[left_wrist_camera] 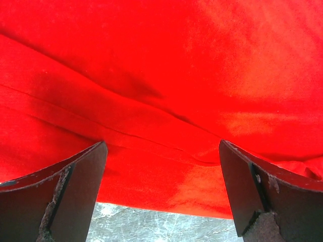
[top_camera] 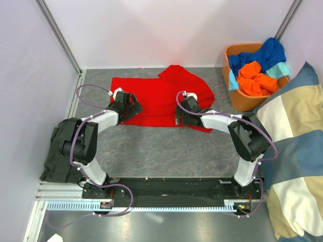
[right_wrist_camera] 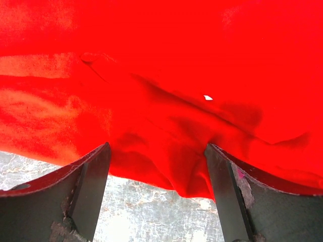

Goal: Fold and stack the t-shirts
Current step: Fold the flattened tshirt in 1/3 of the way

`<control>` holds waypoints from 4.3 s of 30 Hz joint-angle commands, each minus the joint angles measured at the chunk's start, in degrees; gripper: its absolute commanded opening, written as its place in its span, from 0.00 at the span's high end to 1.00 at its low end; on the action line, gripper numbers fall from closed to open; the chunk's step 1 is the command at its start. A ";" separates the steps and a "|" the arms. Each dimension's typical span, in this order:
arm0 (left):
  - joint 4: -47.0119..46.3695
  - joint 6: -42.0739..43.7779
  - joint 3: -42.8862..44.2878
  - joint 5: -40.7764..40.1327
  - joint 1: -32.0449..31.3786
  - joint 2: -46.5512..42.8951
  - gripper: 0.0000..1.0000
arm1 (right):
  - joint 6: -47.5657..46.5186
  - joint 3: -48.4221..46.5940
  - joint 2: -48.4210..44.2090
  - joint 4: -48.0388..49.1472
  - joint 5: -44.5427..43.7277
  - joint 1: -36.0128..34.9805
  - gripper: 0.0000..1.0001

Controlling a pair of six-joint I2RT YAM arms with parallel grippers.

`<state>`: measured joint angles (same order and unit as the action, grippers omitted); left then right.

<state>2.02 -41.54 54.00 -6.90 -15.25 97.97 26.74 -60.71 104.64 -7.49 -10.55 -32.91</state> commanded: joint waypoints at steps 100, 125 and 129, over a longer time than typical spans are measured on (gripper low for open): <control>-4.04 -0.82 -3.99 -3.39 2.06 -2.62 0.01 | 2.17 9.99 4.78 -7.28 -6.42 -4.54 0.11; -3.25 3.57 9.19 -8.57 6.28 6.70 0.01 | 2.17 9.73 4.96 -7.63 -6.15 -4.54 0.11; -3.25 4.36 12.00 -8.31 6.98 8.63 0.01 | 2.09 9.56 5.22 -7.72 -6.24 -4.62 0.11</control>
<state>0.14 -39.77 61.82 -13.47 -8.93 105.10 26.70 -55.40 103.96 -0.25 -21.56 -37.78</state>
